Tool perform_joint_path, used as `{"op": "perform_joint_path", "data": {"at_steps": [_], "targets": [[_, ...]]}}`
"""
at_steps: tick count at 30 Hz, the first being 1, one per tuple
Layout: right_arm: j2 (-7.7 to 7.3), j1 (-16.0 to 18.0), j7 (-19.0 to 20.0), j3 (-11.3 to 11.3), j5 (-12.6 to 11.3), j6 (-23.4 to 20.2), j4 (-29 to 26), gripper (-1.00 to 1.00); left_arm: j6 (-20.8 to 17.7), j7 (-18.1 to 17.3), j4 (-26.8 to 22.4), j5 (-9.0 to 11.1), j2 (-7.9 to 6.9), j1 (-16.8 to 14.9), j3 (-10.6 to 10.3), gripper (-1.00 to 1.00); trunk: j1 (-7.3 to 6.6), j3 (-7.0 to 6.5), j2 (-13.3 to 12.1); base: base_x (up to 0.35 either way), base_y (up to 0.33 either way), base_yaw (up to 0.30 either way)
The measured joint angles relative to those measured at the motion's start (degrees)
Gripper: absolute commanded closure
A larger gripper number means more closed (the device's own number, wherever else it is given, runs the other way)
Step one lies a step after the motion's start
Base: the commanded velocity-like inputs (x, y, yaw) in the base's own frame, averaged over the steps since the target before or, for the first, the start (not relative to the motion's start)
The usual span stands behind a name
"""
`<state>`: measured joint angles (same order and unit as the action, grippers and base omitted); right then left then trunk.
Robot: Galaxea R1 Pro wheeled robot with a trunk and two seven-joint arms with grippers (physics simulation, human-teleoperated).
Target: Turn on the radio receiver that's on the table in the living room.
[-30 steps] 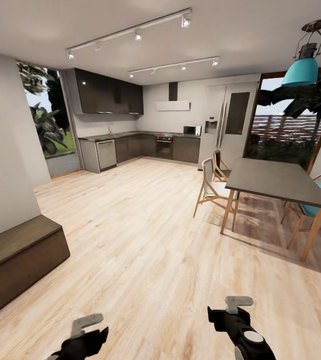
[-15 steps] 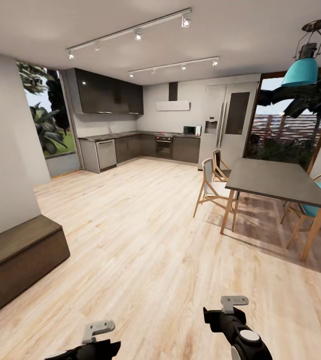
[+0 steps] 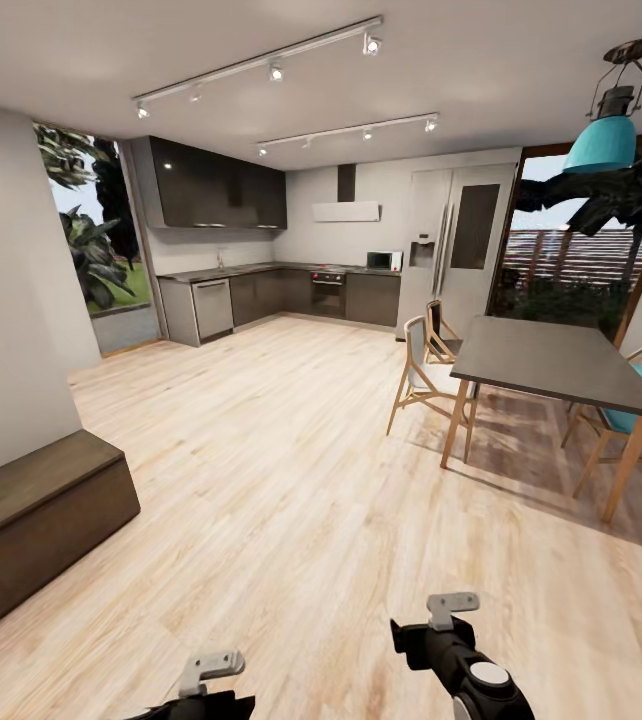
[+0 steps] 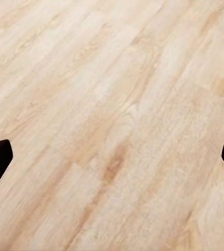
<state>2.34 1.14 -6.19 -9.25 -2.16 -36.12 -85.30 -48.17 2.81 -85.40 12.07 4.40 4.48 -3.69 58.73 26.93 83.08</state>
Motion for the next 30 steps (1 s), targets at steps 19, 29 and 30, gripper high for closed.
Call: {"op": "perform_joint_path", "data": {"at_steps": [19, 29, 30], "targets": [[-0.05, 0.00, 0.57, -0.33, -0.13, 0.00, 0.14, -1.00, 0.01, 0.01, 0.14, -0.04, 0.09, 0.00, 0.00, -1.00, 0.00, 0.08, 0.00, 0.000, 0.000, -0.241], [-0.05, 0.00, 0.57, -0.33, -0.13, 0.00, 0.14, -1.00, 0.01, 0.01, 0.17, -0.04, 0.09, 0.00, 0.00, -1.00, 0.00, 0.08, 0.00, 0.000, 0.000, -0.300], [-0.05, 0.00, 0.57, -0.33, -0.13, 0.00, 0.14, -1.00, 0.01, 0.01, 0.20, -0.04, 0.09, 0.00, 0.00, -1.00, 0.00, 0.08, 0.00, 0.000, 0.000, -0.300]]}}
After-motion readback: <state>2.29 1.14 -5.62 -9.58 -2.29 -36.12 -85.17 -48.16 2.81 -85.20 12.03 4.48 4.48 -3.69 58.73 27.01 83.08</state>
